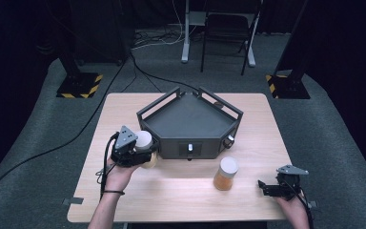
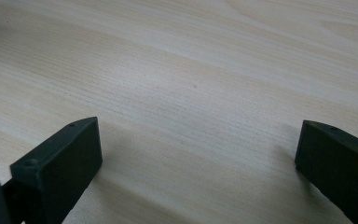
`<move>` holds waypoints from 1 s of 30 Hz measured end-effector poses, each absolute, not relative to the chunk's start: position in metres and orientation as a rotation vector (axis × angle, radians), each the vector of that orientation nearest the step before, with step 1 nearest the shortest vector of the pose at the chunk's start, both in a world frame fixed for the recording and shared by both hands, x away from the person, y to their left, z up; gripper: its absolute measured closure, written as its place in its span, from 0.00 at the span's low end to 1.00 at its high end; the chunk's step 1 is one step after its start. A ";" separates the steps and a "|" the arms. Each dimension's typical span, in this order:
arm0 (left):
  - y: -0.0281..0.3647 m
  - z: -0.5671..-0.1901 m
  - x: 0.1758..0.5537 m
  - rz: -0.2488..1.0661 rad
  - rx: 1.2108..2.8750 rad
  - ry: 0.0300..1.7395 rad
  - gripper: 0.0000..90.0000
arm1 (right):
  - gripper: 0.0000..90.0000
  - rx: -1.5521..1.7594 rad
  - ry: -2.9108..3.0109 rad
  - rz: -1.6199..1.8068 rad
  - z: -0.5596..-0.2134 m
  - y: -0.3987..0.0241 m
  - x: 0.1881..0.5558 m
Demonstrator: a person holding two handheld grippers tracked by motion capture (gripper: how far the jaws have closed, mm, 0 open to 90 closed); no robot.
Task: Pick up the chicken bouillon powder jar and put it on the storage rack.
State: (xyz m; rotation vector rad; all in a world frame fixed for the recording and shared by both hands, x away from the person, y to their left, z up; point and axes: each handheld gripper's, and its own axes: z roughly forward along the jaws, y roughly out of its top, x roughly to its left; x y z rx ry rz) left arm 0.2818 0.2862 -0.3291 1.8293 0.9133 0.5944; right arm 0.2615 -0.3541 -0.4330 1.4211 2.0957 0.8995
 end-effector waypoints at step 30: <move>0.272 -0.268 0.315 0.572 1.828 0.826 0.37 | 0.00 1.420 2.097 0.900 -0.433 -0.354 0.262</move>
